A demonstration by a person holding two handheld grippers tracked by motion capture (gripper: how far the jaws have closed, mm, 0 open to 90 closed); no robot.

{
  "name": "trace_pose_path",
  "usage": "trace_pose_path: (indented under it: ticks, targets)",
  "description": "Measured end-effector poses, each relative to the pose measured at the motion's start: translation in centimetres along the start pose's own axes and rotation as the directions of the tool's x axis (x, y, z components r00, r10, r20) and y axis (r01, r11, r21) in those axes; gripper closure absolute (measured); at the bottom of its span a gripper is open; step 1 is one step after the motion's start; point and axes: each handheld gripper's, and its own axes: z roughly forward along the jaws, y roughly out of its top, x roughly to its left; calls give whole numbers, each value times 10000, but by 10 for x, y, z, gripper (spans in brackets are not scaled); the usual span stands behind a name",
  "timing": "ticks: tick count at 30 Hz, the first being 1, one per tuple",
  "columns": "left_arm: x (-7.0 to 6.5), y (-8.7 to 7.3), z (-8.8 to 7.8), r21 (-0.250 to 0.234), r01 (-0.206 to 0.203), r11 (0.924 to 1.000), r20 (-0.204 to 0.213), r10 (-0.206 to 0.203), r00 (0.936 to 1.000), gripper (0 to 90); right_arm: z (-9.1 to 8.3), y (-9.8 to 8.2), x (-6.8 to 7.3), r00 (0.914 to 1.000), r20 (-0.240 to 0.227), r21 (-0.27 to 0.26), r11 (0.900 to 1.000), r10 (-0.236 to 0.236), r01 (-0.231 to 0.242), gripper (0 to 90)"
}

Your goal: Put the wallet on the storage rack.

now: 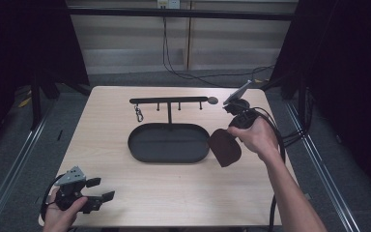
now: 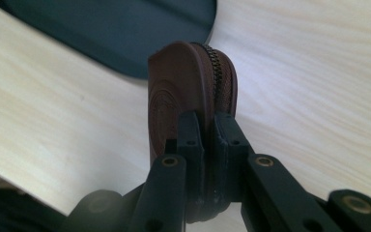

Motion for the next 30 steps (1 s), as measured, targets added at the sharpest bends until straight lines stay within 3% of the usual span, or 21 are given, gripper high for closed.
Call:
trace_pose_path:
  ticks: [5, 17, 30]
  targets:
    - [0, 0, -1, -27, -63, 10000, 18, 63, 10000, 212, -2, 8, 1, 10000, -48, -102, 9999, 79, -80, 831]
    - [0, 0, -1, -17, -52, 10000, 124, 53, 9999, 212, 5, 27, 0, 9967, -710, -799, 9958, 391, -448, 830]
    - [0, 0, -1, -19, -91, 10000, 140, 92, 9999, 212, 25, 30, -3, 9851, -1685, -1635, 9845, 356, -636, 831]
